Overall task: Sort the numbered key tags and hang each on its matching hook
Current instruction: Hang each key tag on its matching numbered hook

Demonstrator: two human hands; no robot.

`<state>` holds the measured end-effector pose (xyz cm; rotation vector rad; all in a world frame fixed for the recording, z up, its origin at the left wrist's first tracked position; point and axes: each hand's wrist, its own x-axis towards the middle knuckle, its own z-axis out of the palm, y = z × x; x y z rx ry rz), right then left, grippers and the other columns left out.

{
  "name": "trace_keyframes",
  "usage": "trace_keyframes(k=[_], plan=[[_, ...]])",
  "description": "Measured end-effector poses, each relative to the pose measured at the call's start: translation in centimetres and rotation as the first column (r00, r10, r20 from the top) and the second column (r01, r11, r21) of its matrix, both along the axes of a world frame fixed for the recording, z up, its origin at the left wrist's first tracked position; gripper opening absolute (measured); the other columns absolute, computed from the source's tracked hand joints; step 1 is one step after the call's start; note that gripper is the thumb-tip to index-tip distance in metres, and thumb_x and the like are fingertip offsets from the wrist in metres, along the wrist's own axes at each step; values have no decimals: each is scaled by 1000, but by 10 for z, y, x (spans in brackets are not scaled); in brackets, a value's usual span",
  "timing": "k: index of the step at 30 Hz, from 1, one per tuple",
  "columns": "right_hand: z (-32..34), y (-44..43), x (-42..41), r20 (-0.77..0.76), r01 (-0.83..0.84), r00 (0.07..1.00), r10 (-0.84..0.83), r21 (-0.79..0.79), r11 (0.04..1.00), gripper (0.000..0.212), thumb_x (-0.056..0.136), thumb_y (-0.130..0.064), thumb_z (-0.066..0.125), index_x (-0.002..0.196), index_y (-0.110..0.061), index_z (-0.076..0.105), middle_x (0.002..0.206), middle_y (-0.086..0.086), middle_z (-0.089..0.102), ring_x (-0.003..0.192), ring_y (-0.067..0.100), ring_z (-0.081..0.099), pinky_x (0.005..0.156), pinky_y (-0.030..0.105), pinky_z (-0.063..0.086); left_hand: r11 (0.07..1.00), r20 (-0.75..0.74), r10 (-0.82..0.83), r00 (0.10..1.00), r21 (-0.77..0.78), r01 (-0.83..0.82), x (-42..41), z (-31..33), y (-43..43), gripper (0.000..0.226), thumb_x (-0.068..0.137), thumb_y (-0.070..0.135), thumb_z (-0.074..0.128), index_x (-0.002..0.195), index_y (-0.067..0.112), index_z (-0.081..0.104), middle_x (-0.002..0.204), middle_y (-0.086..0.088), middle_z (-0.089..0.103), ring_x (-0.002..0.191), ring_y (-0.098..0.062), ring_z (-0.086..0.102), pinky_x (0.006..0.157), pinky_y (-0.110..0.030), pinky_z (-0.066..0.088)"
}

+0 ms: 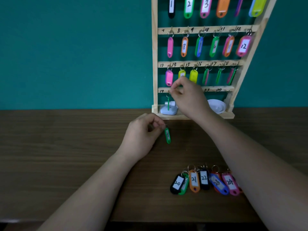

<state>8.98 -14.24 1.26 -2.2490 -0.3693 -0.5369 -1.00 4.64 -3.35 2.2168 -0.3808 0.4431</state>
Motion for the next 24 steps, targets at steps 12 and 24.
trace_keyframes(k=[12, 24], plan=[[-4, -2, -38, -174, -392, 915, 364, -173, 903, 19, 99, -36, 70, 80, -34, 69, 50, -15, 49, 49, 5, 43, 51, 17, 29, 988, 14, 103, 995, -115, -100, 6, -4, 6, 13, 95, 15, 73, 95, 29, 75, 91, 12, 72, 91, -4, 66, 80, -17, 49], [-10, -4, -31, -258, -403, 897, 360, -139, 905, 10, 99, -31, 71, 89, -31, 71, 63, -18, 67, 54, -1, 58, 53, 13, 41, 977, -19, 122, 992, -172, -124, 7, -5, 7, 12, 97, 19, 73, 95, 31, 75, 91, 14, 73, 92, -4, 68, 84, -24, 54]])
